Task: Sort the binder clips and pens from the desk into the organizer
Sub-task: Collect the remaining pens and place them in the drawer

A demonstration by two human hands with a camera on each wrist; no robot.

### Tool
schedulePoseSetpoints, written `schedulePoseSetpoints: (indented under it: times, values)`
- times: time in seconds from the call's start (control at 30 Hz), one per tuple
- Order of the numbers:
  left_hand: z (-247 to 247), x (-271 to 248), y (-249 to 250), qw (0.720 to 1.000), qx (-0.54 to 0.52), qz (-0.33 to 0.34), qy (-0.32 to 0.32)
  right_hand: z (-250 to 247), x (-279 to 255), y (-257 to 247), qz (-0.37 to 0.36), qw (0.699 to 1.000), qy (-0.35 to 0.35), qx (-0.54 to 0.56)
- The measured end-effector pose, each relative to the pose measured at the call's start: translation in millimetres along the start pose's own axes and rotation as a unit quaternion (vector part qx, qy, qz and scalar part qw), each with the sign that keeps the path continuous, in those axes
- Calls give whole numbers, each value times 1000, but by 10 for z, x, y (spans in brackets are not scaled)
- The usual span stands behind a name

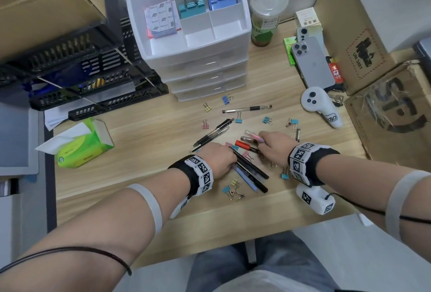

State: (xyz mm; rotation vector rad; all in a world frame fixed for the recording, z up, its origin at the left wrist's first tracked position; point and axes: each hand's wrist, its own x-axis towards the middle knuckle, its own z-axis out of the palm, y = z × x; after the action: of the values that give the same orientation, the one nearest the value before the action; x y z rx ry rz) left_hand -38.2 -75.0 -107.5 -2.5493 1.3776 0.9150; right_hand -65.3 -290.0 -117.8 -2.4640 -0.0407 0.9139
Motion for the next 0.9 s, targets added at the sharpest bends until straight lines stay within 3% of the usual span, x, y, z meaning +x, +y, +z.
schedulePoseSetpoints:
  times: [0.4, 0.63, 0.73, 0.9]
  values:
    - [-203, -327, -238, 994, -102, -16, 38, 51, 60, -243, 10, 987, -10, -160]
    - [-461, -399, -327, 982, -172, -76, 29, -220, -25, -431, -11, 1000, 11, -22]
    - [-593, -399, -338, 955, -268, -118, 53, -368, -21, -499, -23, 997, -2, 71]
    - [-829, -427, -337, 874, -441, -177, 105, -435, -22, -661, -55, 984, -20, 170]
